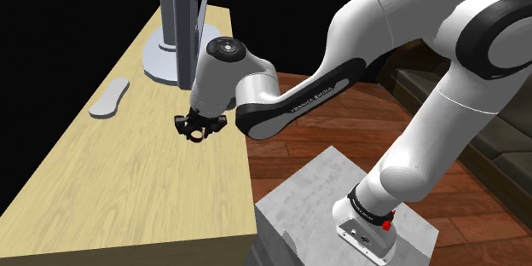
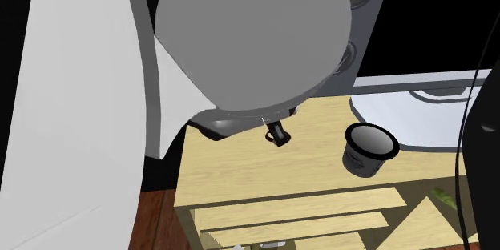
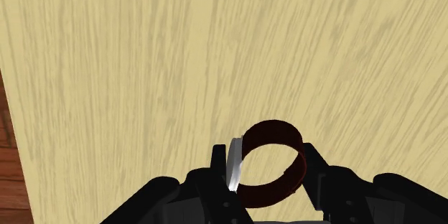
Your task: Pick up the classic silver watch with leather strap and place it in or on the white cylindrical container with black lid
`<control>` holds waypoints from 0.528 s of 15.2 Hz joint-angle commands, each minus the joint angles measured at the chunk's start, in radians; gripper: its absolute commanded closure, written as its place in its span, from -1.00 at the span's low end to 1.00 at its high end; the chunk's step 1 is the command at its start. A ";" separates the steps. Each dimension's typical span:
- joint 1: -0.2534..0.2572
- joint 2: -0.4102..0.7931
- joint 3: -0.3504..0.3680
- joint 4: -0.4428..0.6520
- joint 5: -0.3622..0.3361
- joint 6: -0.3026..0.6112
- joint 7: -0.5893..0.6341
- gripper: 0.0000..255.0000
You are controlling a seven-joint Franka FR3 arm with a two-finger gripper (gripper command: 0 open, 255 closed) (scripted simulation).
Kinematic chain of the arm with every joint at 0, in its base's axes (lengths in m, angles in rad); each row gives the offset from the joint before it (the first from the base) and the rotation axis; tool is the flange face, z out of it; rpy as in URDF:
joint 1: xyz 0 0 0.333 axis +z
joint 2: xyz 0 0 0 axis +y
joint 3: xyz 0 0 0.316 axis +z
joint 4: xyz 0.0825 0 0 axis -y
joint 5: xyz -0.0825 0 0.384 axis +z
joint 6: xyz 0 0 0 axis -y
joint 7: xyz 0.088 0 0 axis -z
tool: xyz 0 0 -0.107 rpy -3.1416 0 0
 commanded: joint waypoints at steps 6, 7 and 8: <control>-0.006 -0.074 0.013 0.022 0.112 -0.067 -0.091 1.00; -0.006 -0.084 0.013 0.027 0.125 -0.078 -0.103 1.00; -0.006 -0.093 0.014 0.032 0.139 -0.089 -0.114 1.00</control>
